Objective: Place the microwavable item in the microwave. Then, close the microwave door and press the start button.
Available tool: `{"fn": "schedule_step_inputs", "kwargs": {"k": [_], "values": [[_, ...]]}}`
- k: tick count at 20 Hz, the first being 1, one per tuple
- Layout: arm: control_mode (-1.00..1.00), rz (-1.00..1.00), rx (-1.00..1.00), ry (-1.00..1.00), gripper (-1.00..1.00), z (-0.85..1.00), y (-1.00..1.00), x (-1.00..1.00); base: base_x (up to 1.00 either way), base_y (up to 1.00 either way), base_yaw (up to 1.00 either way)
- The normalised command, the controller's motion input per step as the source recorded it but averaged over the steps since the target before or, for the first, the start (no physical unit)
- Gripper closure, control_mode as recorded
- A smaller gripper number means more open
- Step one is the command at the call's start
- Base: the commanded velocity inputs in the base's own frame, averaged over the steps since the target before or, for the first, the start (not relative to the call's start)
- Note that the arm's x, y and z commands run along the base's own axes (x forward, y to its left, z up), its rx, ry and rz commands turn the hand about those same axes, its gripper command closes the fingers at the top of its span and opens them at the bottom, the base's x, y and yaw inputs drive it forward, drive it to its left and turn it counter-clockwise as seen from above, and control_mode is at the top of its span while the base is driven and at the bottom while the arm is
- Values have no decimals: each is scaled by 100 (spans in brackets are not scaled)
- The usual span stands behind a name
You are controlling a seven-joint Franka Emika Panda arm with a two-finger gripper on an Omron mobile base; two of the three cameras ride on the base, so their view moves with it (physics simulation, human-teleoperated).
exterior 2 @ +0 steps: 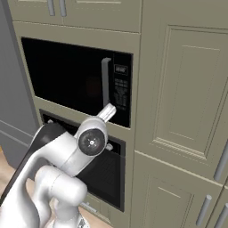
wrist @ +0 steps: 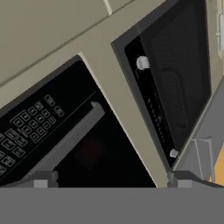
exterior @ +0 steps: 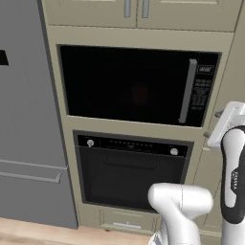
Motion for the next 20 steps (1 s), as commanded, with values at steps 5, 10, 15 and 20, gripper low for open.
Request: {"fn": "schedule_step_inputs", "kwargs": {"k": [5, 10, 15, 20], "values": [[-100, 0, 7, 0, -100, 0, -20, 45, 0, 0, 0], [-100, 0, 6, 0, -100, -17, -9, 47, 0, 0, 0], [-100, 0, 2, 0, -100, -23, 0, 48, 0, 0, 0], [-100, 0, 2, 0, -100, -18, 0, 37, 0, 0, 0]]}}
